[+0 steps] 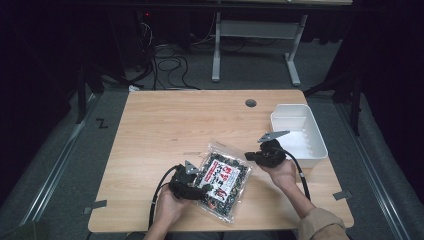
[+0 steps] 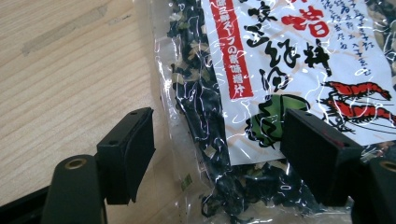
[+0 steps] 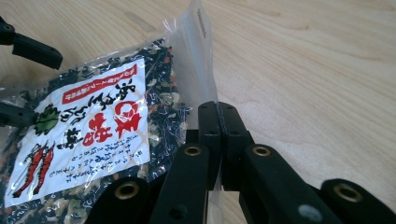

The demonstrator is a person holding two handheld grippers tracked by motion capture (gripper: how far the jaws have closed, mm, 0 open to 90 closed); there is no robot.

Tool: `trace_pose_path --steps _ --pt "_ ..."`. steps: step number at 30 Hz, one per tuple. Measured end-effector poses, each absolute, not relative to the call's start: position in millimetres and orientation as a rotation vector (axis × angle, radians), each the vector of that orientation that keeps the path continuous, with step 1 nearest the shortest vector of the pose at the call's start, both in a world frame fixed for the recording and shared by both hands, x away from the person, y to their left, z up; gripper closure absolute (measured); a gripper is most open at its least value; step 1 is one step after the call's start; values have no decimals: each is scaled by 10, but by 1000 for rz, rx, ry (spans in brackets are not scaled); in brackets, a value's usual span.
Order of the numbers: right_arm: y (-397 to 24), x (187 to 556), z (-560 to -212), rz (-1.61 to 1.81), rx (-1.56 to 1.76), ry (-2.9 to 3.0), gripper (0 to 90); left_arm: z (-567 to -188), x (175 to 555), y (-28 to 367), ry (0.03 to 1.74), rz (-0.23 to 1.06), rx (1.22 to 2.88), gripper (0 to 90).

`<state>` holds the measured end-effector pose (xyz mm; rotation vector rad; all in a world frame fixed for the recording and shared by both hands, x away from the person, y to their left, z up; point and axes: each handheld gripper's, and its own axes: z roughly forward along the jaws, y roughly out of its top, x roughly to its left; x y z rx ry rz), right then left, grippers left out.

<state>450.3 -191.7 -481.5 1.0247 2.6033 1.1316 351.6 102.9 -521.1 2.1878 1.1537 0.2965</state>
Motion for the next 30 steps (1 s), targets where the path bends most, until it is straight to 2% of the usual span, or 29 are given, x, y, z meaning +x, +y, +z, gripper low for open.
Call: trace_pose_path --steps 14,21,30 --pt "-1949 4446 -4443 1128 983 2535 900 -5162 3495 1066 1154 346 2151 259" --pt "-1948 4419 -4224 1131 893 2538 900 -5162 3508 1098 1175 292 2105 263" --pt "-1966 4393 -3888 1121 826 2511 900 -5167 3515 1118 1188 289 2085 269"
